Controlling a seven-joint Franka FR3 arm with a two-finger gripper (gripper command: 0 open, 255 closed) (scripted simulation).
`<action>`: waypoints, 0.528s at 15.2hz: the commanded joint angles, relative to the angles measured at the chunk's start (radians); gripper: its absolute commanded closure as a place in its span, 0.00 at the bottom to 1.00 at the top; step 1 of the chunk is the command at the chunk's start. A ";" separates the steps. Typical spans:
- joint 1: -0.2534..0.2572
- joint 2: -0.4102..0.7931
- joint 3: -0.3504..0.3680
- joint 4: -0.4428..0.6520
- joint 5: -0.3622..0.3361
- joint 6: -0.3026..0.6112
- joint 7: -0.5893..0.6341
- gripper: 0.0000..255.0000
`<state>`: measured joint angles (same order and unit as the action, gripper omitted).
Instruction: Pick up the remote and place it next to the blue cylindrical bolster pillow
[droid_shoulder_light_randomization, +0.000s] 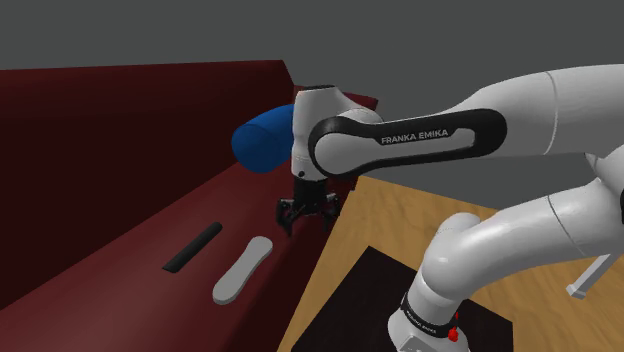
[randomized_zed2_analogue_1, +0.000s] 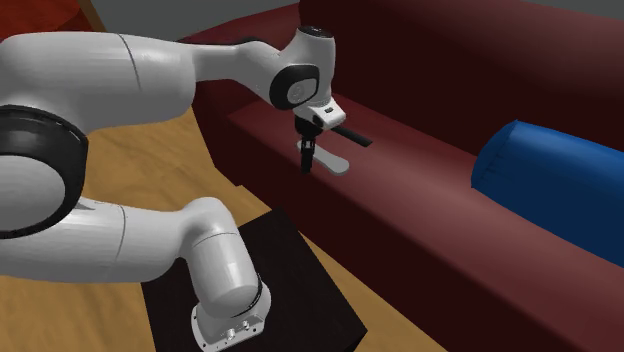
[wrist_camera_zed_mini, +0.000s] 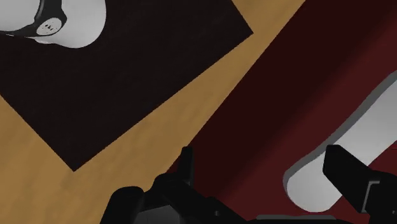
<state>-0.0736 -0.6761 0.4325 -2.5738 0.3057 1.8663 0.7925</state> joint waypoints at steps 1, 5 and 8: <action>-0.019 0.042 0.063 0.005 0.029 0.067 0.118 0.00; -0.086 0.172 0.199 0.053 0.040 0.204 0.348 0.00; -0.160 0.290 0.304 0.106 0.000 0.302 0.537 0.00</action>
<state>-0.2105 -0.4217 0.7009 -2.4808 0.3174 2.1333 1.2574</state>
